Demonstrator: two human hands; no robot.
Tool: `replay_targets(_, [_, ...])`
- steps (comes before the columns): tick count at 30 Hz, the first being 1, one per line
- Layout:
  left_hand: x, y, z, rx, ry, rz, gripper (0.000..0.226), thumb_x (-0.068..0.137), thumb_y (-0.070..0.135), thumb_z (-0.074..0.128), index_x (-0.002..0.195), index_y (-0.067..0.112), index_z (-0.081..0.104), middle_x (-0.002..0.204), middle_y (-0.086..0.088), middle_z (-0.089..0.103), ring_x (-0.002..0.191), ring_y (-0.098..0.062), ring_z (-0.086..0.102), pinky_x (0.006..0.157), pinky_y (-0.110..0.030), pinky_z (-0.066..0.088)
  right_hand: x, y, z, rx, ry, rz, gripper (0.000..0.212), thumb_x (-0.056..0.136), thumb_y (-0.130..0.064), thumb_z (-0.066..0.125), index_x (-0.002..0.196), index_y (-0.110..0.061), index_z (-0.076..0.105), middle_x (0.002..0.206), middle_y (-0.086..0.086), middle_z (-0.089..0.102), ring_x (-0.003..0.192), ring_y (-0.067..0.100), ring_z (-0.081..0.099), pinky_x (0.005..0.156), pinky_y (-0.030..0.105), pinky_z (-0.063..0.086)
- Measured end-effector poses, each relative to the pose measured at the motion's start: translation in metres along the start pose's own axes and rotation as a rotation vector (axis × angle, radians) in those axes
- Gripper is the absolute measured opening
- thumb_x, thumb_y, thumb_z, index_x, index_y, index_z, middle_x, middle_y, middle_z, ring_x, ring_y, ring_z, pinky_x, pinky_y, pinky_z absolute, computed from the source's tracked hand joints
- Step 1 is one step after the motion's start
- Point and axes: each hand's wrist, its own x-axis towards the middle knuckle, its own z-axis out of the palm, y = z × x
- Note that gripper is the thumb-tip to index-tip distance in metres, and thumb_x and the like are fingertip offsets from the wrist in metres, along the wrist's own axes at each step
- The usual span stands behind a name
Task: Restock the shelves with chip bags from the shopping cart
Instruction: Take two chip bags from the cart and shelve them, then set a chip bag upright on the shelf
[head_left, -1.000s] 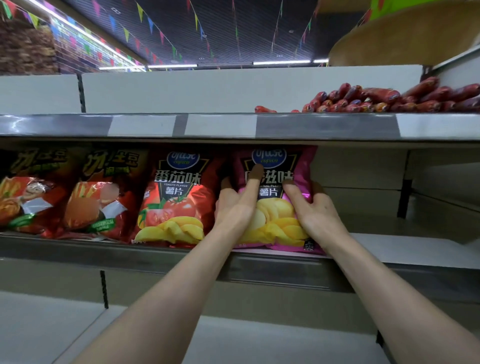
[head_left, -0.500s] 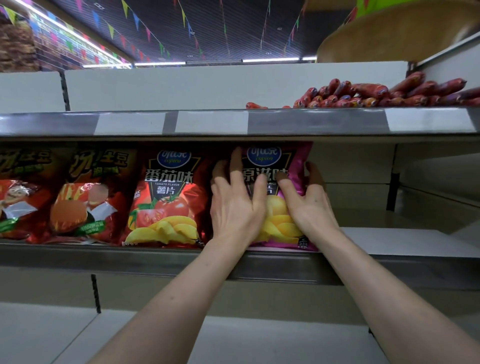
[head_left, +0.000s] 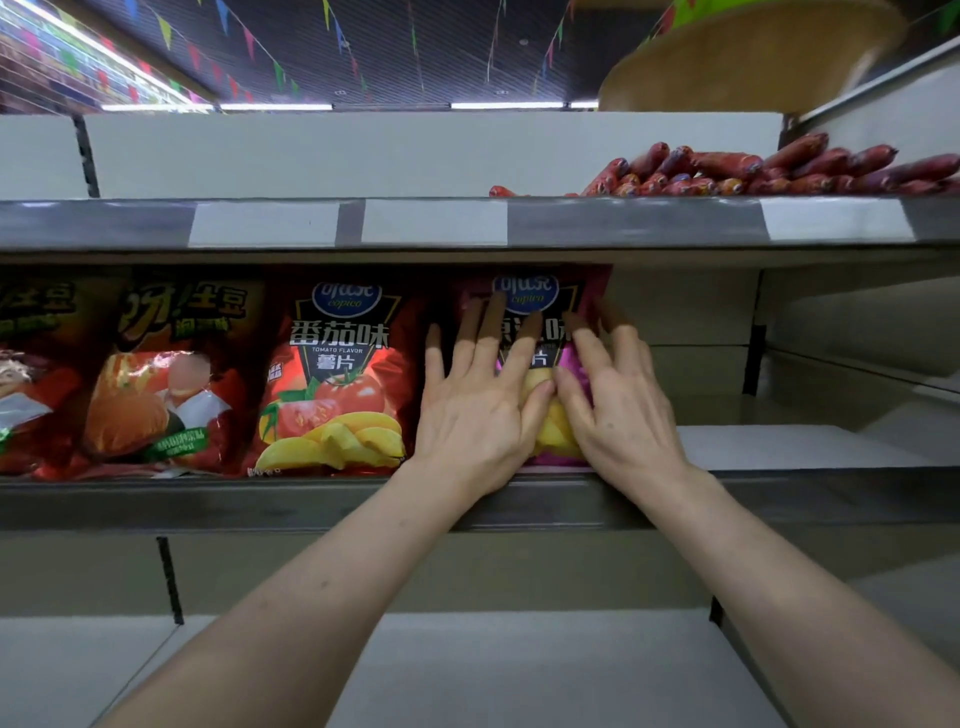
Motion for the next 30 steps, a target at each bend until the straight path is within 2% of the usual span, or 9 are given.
replay_targets(3, [0.001,0.002,0.0,-0.011,-0.064,-0.007,0.058,0.094,0.049,0.029,0.129,0.012,0.057,0.117,-0.02,0.062,0.11,-0.038,0.056,0.103,-0.062,0.034,-0.002,-0.001,0.002,-0.08,-0.064,0.029,0.046,0.101,-0.034,0.04,0.142,-0.013,0.04,0.128,0.016,0.039,0.122,0.031,0.038,0.086,0.044,0.045])
replay_targets(7, [0.002,0.001,-0.01,0.02,-0.151,-0.017,0.067,0.091,0.053,0.018,0.137,0.015,0.049,0.128,-0.019,0.056,0.12,-0.038,0.049,0.108,-0.059,0.024,-0.002,-0.009,-0.004,-0.138,-0.06,0.025,0.044,0.1,-0.029,0.044,0.14,-0.012,0.043,0.129,0.019,0.042,0.12,0.035,0.042,0.084,0.045,0.047])
replay_targets(10, [0.003,0.003,-0.023,0.034,-0.083,-0.027,0.059,0.088,0.049,0.031,0.127,0.013,0.057,0.118,-0.019,0.06,0.11,-0.037,0.054,0.102,-0.06,0.033,-0.004,-0.019,-0.012,-0.179,-0.022,-0.04,0.046,0.096,-0.018,0.052,0.14,-0.009,0.047,0.135,0.027,0.042,0.125,0.043,0.041,0.093,0.053,0.046])
replay_targets(12, [0.002,0.004,-0.03,0.076,-0.038,-0.026,0.05,0.084,0.041,0.043,0.12,0.011,0.061,0.113,-0.018,0.061,0.104,-0.036,0.056,0.095,-0.057,0.039,-0.006,-0.026,-0.016,-0.195,-0.092,-0.08,0.05,0.097,-0.017,0.049,0.146,-0.013,0.04,0.147,0.024,0.033,0.136,0.04,0.031,0.103,0.051,0.039])
replay_targets(14, [0.001,0.006,-0.037,0.097,-0.099,-0.017,0.046,0.085,0.035,0.051,0.123,0.012,0.058,0.122,-0.018,0.057,0.109,-0.036,0.053,0.097,-0.056,0.036,-0.007,-0.029,-0.018,-0.218,-0.193,-0.089,0.051,0.1,-0.018,0.043,0.15,-0.017,0.032,0.153,0.017,0.024,0.141,0.033,0.021,0.104,0.047,0.037])
replay_targets(18, [0.003,0.009,-0.052,0.113,-0.148,-0.069,0.052,0.093,0.037,0.048,0.141,0.017,0.042,0.142,-0.013,0.041,0.126,-0.032,0.04,0.107,-0.051,0.023,-0.008,-0.038,-0.034,-0.225,-0.242,-0.103,0.051,0.099,-0.017,0.042,0.149,-0.018,0.032,0.156,0.016,0.019,0.143,0.032,0.019,0.106,0.045,0.033])
replay_targets(20, [-0.003,0.009,-0.06,0.126,-0.129,-0.105,0.052,0.09,0.034,0.053,0.138,0.015,0.046,0.138,-0.014,0.045,0.122,-0.033,0.044,0.106,-0.051,0.025,-0.015,-0.043,-0.041,-0.201,-0.252,-0.133,0.05,0.098,-0.015,0.043,0.147,-0.017,0.036,0.157,0.016,0.018,0.143,0.032,0.018,0.108,0.044,0.03])
replay_targets(24, [-0.027,0.0,-0.081,0.153,-0.049,-0.192,0.041,0.084,0.029,0.063,0.121,0.012,0.059,0.117,-0.014,0.056,0.104,-0.036,0.054,0.092,-0.049,0.038,-0.029,-0.061,-0.048,-0.136,-0.288,-0.207,0.049,0.095,-0.013,0.045,0.144,-0.018,0.04,0.155,0.013,0.021,0.143,0.03,0.019,0.109,0.044,0.028])
replay_targets(30, [-0.064,-0.027,-0.124,0.281,-0.129,-0.336,0.045,0.091,0.034,0.051,0.133,0.019,0.045,0.128,-0.008,0.045,0.118,-0.029,0.044,0.095,-0.045,0.031,-0.045,-0.113,-0.036,-0.021,-0.329,-0.322,0.046,0.095,-0.021,0.049,0.14,-0.018,0.045,0.151,0.008,0.027,0.141,0.027,0.022,0.107,0.041,0.029])
